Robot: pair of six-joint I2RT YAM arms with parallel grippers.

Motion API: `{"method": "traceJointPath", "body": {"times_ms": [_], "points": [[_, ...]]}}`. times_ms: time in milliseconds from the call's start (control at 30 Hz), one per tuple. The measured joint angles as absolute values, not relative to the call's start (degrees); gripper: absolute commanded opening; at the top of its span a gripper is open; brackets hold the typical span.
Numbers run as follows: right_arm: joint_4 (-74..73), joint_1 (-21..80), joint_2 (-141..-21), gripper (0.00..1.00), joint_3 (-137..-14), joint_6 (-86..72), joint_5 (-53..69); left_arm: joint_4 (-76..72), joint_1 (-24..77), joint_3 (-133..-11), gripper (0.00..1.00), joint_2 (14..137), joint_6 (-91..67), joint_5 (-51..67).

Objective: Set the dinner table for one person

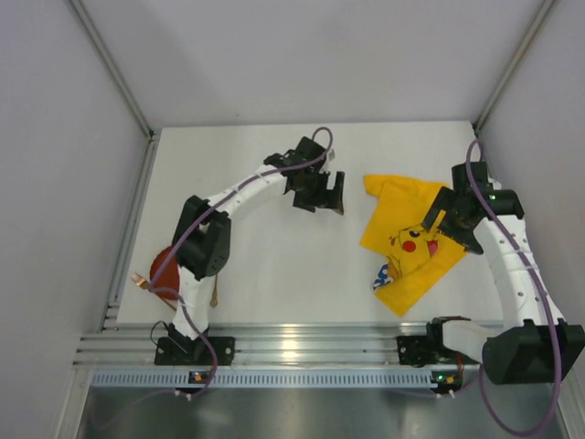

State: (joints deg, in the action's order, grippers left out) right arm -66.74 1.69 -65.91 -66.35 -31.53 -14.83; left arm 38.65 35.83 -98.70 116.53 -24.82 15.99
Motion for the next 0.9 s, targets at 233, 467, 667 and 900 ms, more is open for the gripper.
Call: {"method": "traceJointPath", "body": {"times_ms": [233, 467, 667, 900], "points": [[-67.7, 4.0, -62.6, 1.0, -66.5, -31.0, -10.8, 37.9, 45.0, -108.9, 0.98, 129.3, -26.9, 18.4], [-70.4, 7.5, -59.0, 1.0, -66.5, -29.8, -11.0, 39.3, 47.3, -113.5, 0.96, 134.6, -27.3, 18.8], [-72.5, 7.5, -53.5, 1.0, -64.1, -31.0, -11.1, 41.6, 49.0, -123.8, 0.79, 140.6, -26.4, 15.9], [-75.6, 7.5, -48.9, 1.0, -62.2, -32.6, -11.7, 42.3, 52.1, -129.5, 0.33, 144.9, -26.7, 13.8]]}}
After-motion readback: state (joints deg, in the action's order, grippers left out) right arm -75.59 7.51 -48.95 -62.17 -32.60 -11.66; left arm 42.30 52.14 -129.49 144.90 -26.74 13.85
